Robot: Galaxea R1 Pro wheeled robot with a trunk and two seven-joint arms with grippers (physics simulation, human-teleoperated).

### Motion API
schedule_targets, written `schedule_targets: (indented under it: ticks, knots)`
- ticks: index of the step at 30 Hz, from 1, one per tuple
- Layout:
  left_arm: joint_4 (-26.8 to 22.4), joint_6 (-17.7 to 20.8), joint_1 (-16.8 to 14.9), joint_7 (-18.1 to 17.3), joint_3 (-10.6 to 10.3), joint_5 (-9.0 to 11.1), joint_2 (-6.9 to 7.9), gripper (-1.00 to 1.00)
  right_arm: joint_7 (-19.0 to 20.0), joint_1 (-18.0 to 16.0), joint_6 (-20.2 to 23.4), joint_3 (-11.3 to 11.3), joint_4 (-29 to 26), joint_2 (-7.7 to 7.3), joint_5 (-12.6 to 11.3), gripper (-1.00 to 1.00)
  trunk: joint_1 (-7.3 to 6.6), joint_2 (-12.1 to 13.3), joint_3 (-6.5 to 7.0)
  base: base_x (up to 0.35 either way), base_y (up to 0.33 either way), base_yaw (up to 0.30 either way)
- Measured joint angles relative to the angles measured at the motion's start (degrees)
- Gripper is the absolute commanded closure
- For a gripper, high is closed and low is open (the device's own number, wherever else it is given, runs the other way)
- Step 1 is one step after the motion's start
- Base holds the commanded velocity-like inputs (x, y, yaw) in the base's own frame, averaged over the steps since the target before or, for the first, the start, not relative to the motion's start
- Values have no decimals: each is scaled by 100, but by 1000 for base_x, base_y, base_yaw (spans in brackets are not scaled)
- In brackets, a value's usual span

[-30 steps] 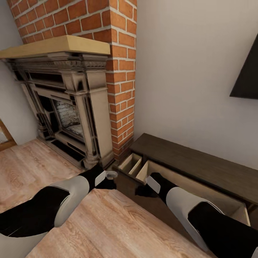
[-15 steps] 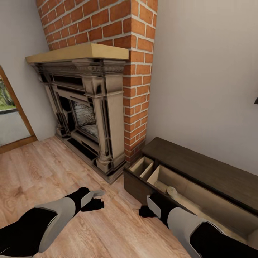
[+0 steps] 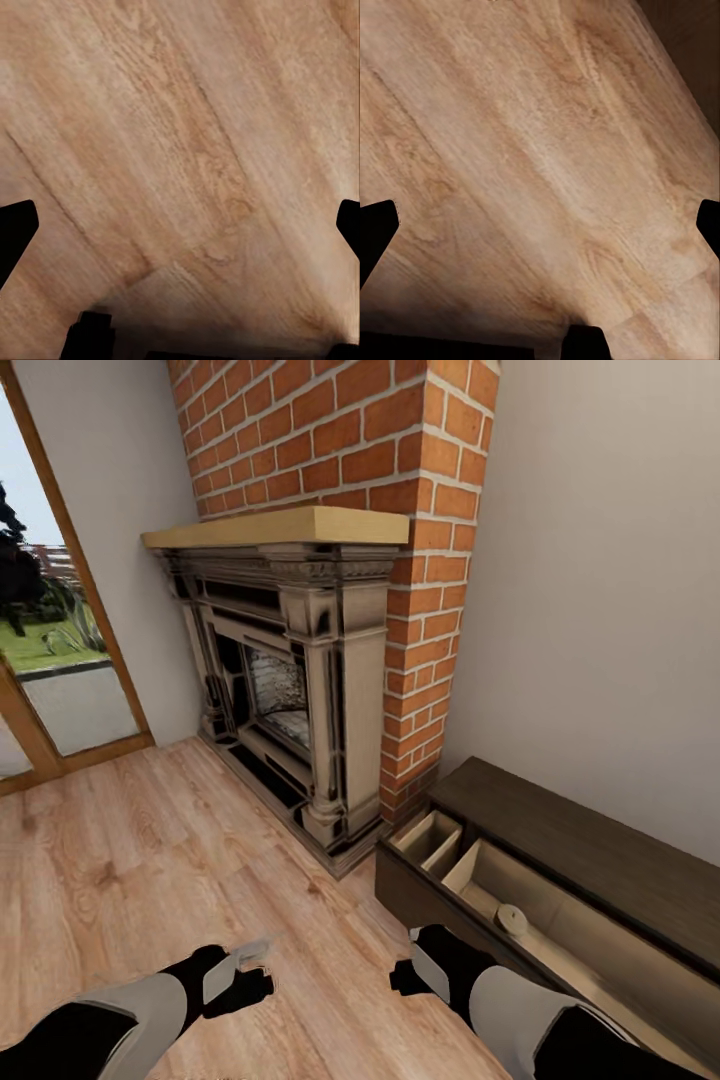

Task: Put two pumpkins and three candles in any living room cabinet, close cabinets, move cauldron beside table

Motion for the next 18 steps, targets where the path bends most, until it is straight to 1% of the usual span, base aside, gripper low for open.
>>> schedule_targets:
  ticks: [3,5,6,8,9,10,12,14,17,18]
  knots:
    - [0,-198,109,-1,2,44,6,-100,2,39,-6,12,10,0,0,-100,-66,120,69,0,0,245]
    - [0,-273,161,-1,1,58,8,-100,5,145,-19,16,57,0,-1,-100,-110,201,114,0,0,245]
    - [0,-315,190,-1,-3,65,8,-100,6,262,-99,2,116,-5,9,-100,-132,241,136,0,0,245]
    - [0,-347,205,-1,-6,68,5,-100,7,323,-200,4,149,-15,14,-100,-176,321,183,0,0,244]
    - [2,-412,228,-1,-7,70,4,-100,7,375,-376,3,195,-38,18,-100,-198,361,206,0,0,241]
    - [3,-474,259,-1,-6,71,3,-100,7,396,-493,4,223,-60,21,-100,-198,362,212,0,0,240]
    - [2,-544,294,1,-4,72,4,-100,6,413,-594,5,251,-91,22,-100,-198,362,223,0,0,238]
    - [6,-660,354,6,-3,74,8,-100,6,432,-725,7,309,-159,24,-100,-198,362,234,0,0,237]
    - [3,-725,431,8,-2,78,2,-100,7,443,-789,41,343,-202,29,-100,-198,362,252,0,0,236]
    - [2,-744,468,8,-2,79,-1,-100,16,445,-802,97,351,-213,60,-100,-198,362,258,0,0,236]
